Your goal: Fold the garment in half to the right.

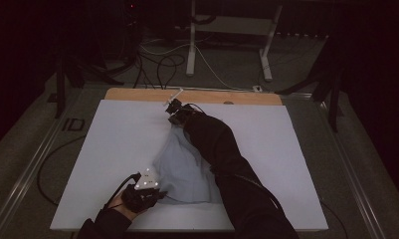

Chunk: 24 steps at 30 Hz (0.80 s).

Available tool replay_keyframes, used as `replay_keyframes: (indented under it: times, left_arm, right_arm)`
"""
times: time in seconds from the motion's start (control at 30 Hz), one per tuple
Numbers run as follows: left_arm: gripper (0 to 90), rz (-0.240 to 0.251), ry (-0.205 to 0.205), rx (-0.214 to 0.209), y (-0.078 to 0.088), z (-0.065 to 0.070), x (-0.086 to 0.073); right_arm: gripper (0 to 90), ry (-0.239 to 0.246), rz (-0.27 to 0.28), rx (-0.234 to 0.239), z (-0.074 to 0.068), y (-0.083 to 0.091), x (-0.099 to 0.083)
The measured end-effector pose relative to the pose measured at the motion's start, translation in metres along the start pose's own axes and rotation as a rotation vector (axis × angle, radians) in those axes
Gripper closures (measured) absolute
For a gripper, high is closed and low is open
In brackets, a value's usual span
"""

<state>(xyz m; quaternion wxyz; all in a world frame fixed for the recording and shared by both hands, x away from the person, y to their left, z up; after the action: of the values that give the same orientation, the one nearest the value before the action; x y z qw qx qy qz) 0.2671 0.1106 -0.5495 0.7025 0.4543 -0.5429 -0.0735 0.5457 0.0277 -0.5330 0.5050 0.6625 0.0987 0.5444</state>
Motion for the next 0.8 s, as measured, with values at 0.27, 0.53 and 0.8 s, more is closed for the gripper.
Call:
replay_keyframes:
  times: [0.27, 0.53, 0.8]
  left_arm:
    - [87.1, -0.001, -0.034, 0.007, 0.004, 0.002, 0.008]
    - [87.2, -0.005, -0.083, 0.004, 0.007, 0.008, 0.018]
    - [87.2, 0.0, -0.133, -0.007, 0.009, 0.014, 0.029]
  right_arm:
    - [85.8, 0.011, 0.015, -0.003, 0.004, 0.014, 0.002]
    - [85.8, 0.005, 0.043, -0.002, 0.007, 0.029, 0.005]
    - [85.8, 0.011, 0.071, 0.006, 0.01, 0.043, 0.005]
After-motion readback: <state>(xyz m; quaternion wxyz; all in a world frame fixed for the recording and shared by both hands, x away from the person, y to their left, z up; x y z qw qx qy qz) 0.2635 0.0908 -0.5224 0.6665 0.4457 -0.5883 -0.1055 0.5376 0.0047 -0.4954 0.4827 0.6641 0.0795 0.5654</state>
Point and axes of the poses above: each handheld gripper's, and its own axes: y roughly backward along the jaws, x roughly out of its top, z roughly to its right, the point moved 6 cm from there along -y, roughly forward along the jaws, and after that the axes turned 4 degrees about -y, right-handed, at the moved point
